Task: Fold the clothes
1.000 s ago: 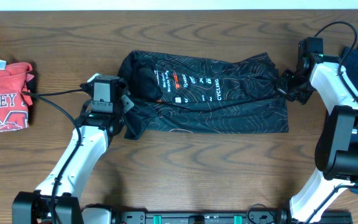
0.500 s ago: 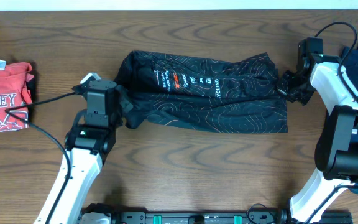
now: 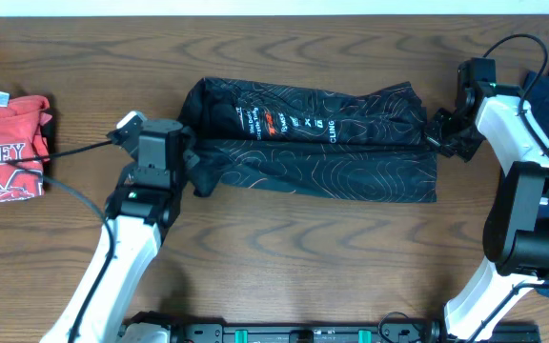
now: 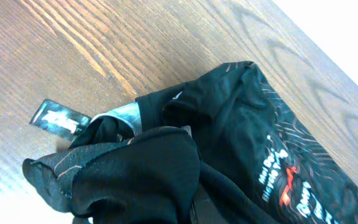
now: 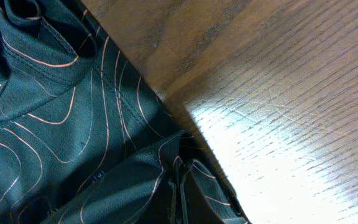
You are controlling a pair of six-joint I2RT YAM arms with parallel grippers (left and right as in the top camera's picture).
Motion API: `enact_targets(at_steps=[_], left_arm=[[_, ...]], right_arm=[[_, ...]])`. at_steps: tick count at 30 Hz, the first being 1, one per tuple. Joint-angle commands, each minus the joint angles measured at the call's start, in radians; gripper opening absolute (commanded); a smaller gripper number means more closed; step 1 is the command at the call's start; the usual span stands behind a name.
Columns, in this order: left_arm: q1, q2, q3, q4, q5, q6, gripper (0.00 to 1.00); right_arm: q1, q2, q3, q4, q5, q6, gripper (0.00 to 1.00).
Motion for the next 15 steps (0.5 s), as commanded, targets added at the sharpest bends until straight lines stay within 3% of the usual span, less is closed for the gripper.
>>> enact_targets(at_steps=[1, 13, 14, 15], left_arm=[[0.002, 0.078, 0.023, 0.037, -0.045, 0.013, 0.06], [0.002, 0.309, 0.023, 0.208, -0.045, 0.050, 0.07], [0.002, 0.318, 0.023, 0.208, -0.045, 0.050, 0.09], [0.002, 0.323, 0.023, 0.208, -0.045, 0.050, 0.25]], right_arm=[[-0.017, 0.009, 0.019, 0.002, 0.014, 0.016, 0.02], [-0.021, 0.009, 0.019, 0.043, 0.013, 0.023, 0.02], [-0.020, 0.009, 0.019, 0.047, 0.009, 0.023, 0.08], [-0.019, 0.009, 0.019, 0.049, 0.008, 0.023, 0.21]])
